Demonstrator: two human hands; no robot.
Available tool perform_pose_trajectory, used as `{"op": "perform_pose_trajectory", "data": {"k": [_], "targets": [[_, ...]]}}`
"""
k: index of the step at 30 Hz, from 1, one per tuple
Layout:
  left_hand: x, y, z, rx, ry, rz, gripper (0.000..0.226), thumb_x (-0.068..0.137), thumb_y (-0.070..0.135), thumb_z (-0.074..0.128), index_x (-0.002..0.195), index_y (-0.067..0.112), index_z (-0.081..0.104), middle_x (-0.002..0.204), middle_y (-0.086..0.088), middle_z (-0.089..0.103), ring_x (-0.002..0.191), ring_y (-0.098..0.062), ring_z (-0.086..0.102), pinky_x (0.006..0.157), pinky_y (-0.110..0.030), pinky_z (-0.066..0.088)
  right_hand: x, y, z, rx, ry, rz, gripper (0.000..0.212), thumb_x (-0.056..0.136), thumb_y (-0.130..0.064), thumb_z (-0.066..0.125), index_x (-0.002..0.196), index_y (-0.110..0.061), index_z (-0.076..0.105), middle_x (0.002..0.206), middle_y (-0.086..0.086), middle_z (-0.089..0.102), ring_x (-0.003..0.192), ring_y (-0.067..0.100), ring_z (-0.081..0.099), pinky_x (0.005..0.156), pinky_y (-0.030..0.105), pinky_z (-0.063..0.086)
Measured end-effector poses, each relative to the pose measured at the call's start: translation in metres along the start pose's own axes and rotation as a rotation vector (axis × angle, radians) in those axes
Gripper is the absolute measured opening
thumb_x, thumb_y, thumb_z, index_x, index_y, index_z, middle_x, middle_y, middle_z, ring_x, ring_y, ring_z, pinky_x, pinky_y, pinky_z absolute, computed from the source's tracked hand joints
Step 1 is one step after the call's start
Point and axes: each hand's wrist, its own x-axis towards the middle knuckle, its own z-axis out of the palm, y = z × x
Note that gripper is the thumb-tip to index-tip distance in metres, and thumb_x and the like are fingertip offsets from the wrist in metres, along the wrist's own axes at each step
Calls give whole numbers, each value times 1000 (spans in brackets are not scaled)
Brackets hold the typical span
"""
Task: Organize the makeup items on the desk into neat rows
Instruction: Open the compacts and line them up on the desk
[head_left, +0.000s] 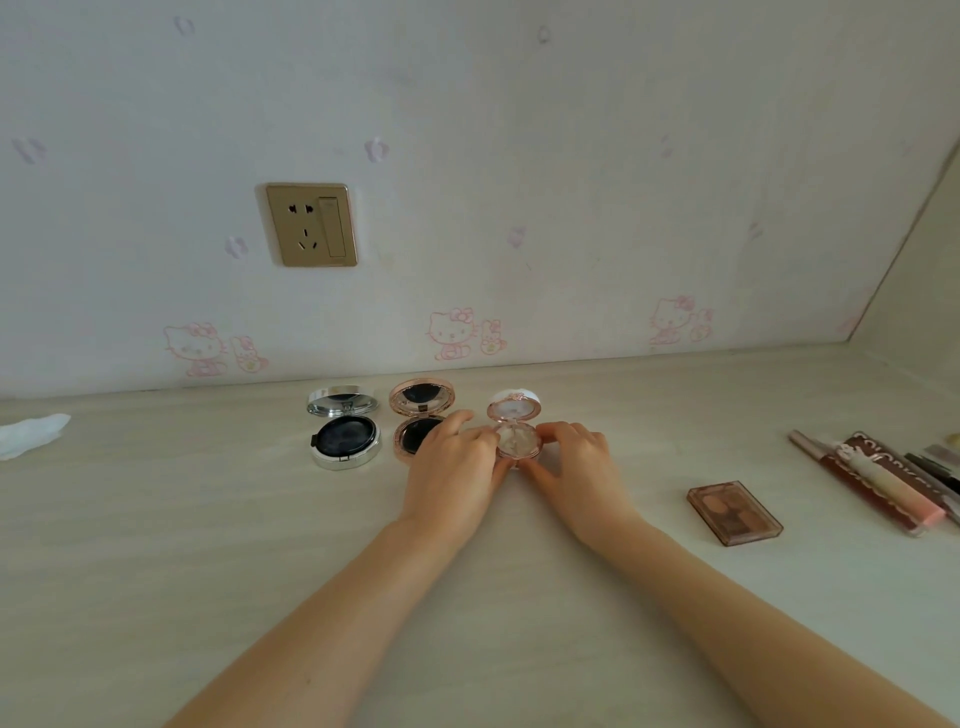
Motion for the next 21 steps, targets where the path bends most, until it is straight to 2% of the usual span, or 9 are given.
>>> {"op": "perform_pose_trajectory", "data": {"k": [10,13,17,21], "targets": [[9,-8,-2,56,6,-67,33,94,40,53,107,15,70,102,3,72,127,-22,47,91,-36,42,16,-9,7,-5,-7,-4,40,89,-39,60,123,-17,56,120,1,57,115,23,42,92,32,41],[11,-8,-2,76,-28,-72,36,97,42,47,113,16,66,110,4,70,133,-20,41,96,-34,39,20,-10,8,-13,-13,-7,40,89,-40,60,122,-17,56,119,1,57,114,23,43,91,31,41],[14,-9,1,100,-26,-63,36,98,40,44,112,14,65,114,3,68,135,-20,39,99,-33,35,23,-10,8,-8,-11,5,42,89,-41,60,122,-17,55,119,1,56,114,22,42,90,33,42],[14,-8,-1,98,-19,-66,35,95,40,50,114,15,65,111,1,69,130,-21,43,94,-36,39,22,-12,7,-2,-17,4,44,89,-40,60,126,-16,52,118,2,57,116,22,44,89,34,43]]}}
